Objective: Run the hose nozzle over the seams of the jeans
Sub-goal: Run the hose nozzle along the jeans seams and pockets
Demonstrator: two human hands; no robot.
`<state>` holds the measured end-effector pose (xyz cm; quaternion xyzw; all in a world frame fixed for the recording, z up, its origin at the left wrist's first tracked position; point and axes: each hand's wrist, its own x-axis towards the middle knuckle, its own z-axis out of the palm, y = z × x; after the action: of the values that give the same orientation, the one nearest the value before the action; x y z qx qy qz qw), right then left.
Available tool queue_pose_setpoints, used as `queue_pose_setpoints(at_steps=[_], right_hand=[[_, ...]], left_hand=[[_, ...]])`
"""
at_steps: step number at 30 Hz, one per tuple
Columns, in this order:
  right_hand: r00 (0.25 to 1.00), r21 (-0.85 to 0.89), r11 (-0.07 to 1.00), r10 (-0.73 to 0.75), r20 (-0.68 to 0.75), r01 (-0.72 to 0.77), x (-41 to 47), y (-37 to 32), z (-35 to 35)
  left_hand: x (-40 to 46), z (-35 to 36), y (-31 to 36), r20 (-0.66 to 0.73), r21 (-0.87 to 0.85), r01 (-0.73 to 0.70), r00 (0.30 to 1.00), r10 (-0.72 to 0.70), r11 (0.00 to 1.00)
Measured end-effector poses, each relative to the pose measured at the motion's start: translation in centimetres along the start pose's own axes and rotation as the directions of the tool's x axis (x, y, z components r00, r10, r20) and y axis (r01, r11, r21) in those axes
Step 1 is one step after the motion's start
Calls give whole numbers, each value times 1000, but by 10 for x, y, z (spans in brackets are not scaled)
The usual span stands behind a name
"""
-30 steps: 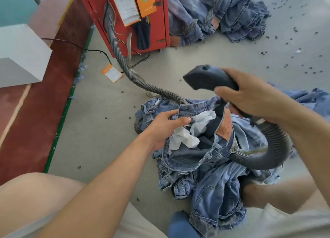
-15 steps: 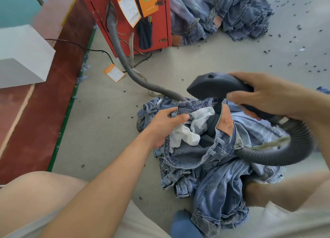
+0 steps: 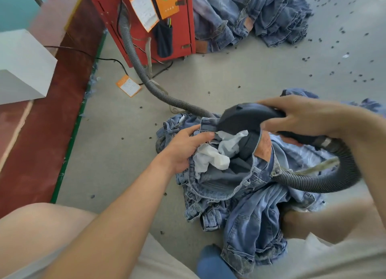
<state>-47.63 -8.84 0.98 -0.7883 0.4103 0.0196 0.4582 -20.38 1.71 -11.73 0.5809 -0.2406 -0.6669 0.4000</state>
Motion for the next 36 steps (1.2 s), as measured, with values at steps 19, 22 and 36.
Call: queue_pose_setpoints(at_steps=[19, 22, 36], right_hand=[[955, 210, 951, -176, -237, 227, 13, -20, 15], [888, 152, 973, -86, -452, 172, 17, -8, 9], [842, -76, 956, 210, -497, -283, 40, 33, 83]], left_hand=[[-5, 8, 3, 3, -26, 92, 996, -92, 995], [-5, 1, 14, -35, -285, 58, 997, -71, 957], [-3, 10, 14, -144, -623, -1, 983, -114, 783]])
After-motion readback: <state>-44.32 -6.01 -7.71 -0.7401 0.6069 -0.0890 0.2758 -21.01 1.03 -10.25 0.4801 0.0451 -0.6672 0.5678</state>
